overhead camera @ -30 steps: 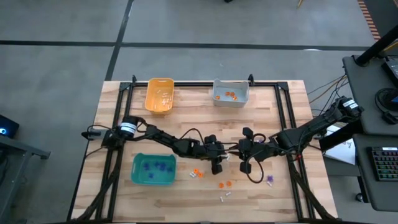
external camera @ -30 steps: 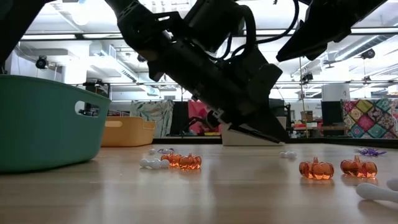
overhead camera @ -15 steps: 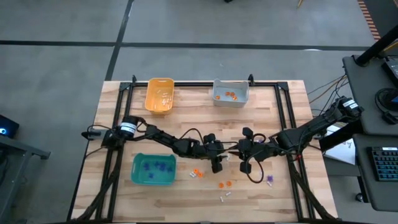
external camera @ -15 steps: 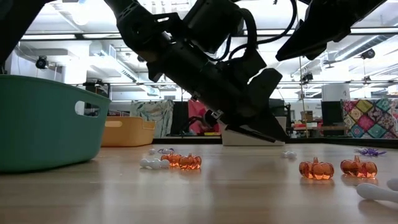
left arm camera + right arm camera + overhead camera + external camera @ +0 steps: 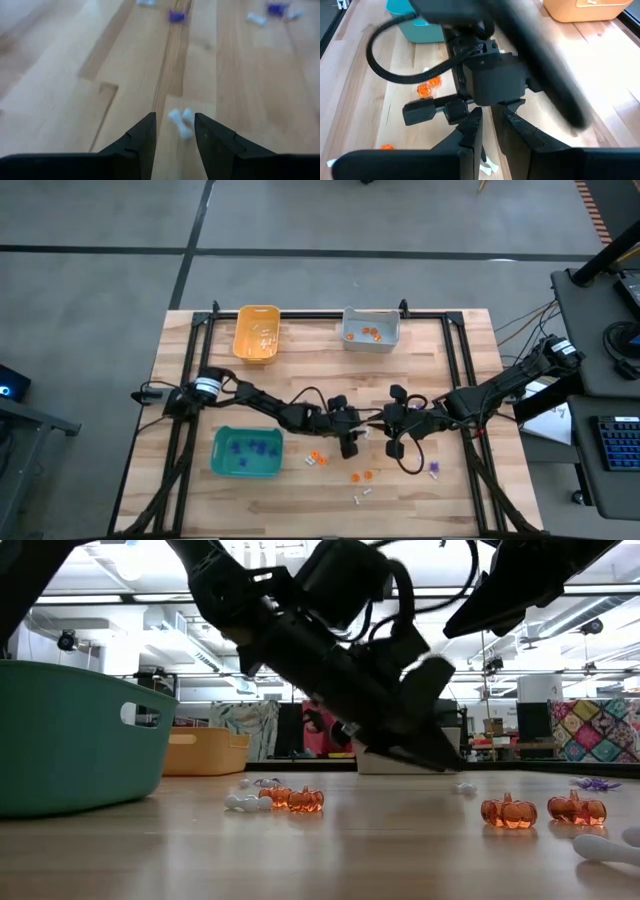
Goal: Sort Halloween decoration
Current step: Put the white bone toy into the orange bin
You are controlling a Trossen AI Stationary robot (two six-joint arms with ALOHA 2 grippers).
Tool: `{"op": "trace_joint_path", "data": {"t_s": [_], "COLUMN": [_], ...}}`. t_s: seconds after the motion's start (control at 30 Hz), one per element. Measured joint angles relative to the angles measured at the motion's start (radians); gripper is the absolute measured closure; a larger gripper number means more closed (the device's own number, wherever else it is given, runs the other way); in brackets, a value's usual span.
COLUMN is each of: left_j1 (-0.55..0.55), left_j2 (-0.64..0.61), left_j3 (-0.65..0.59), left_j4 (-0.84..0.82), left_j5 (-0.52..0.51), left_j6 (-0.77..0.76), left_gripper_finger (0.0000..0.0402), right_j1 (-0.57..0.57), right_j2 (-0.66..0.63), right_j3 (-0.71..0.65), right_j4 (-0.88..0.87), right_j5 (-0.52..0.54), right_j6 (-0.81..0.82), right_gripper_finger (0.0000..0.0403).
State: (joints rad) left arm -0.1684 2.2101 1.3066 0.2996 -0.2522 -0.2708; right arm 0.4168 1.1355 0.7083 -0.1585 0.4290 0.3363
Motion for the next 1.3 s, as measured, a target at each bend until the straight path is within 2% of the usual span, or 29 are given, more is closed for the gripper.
{"op": "trace_joint_path", "data": {"t_s": [1.3], "left_j1": [0.001], "left_j2": [0.022], "left_j3": [0.007], "left_j4": [-0.003], "left_j5": [0.002], "left_j6": [0.014], "left_gripper_finger": [0.0290], "right_j1": [0.000], "right_j2": [0.000], "right_j3": [-0.004], "right_j4": [0.006], "right_j5": [0.000], "right_j6": [0.001], "right_gripper_finger": [0.0344]}}
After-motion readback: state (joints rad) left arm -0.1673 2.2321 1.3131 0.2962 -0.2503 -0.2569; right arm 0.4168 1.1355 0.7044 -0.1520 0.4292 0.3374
